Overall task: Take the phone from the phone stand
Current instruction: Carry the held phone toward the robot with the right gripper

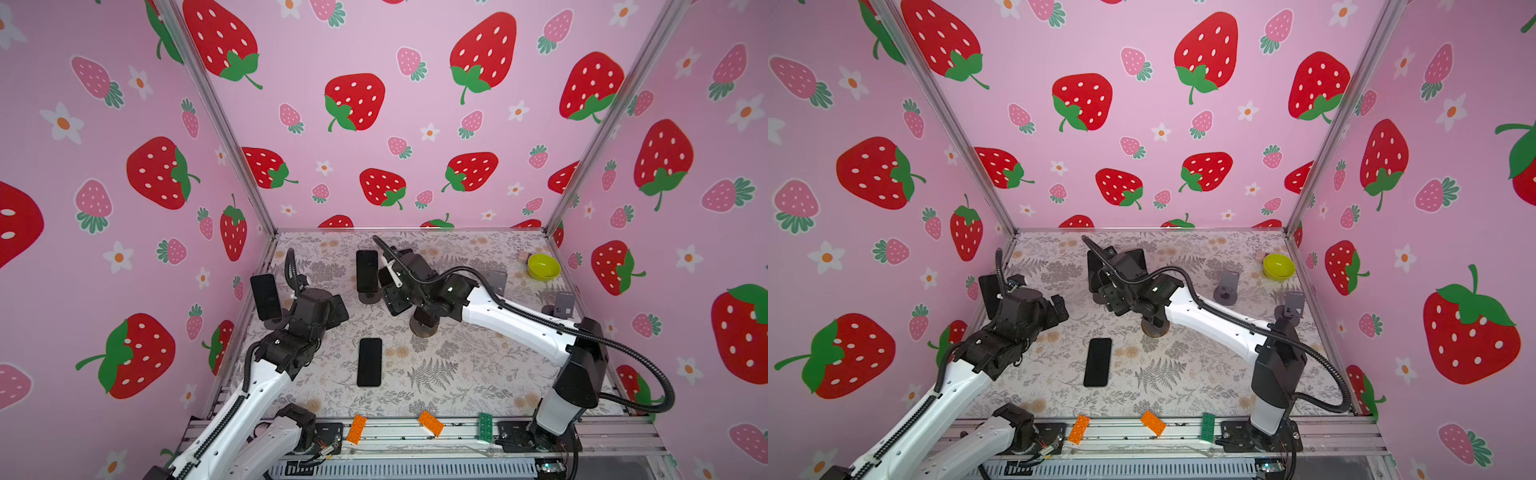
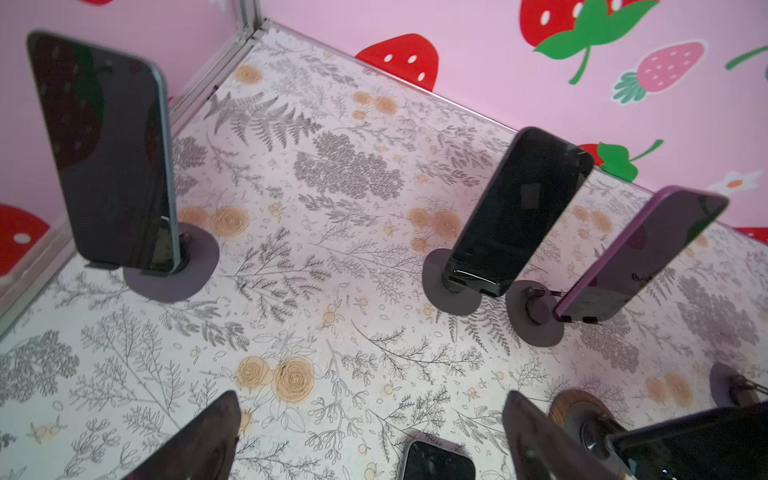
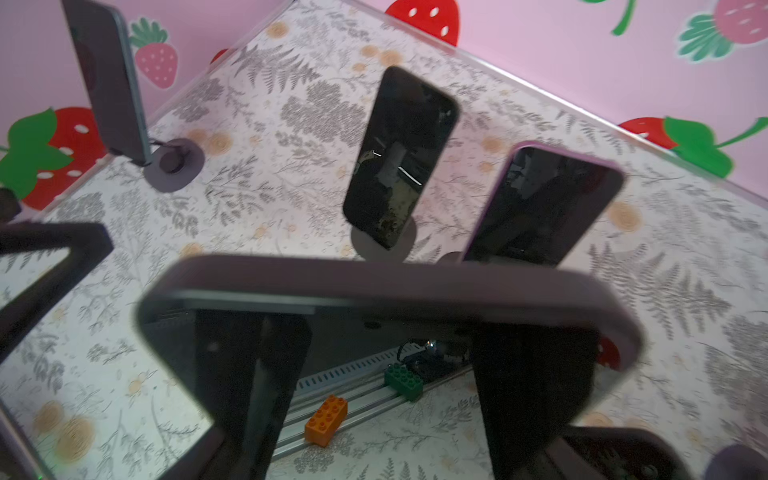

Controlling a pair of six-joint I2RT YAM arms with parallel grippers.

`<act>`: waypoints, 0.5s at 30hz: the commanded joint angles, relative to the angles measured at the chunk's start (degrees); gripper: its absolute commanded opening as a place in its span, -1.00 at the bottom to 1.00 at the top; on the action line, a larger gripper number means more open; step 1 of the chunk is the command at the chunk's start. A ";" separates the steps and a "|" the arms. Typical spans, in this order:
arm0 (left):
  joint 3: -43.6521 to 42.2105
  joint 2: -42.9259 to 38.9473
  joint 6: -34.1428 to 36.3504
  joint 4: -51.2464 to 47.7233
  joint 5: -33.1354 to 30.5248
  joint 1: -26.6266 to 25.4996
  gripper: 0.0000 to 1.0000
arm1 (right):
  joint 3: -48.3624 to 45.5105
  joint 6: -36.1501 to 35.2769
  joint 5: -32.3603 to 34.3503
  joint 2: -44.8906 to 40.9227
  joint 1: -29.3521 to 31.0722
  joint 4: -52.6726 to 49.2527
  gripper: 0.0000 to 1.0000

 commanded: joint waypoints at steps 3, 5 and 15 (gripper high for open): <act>0.01 -2.93 -2.64 -1.74 3.57 3.42 0.99 | -3.16 7.23 -1.46 1.26 2.98 3.49 0.37; 0.69 -2.92 -1.96 -2.28 3.22 3.47 0.99 | -5.51 10.05 -3.43 1.51 3.43 3.81 0.37; -0.33 -0.57 -4.31 -1.29 7.15 3.48 0.99 | -10.86 19.14 -6.07 5.34 4.27 -1.51 0.38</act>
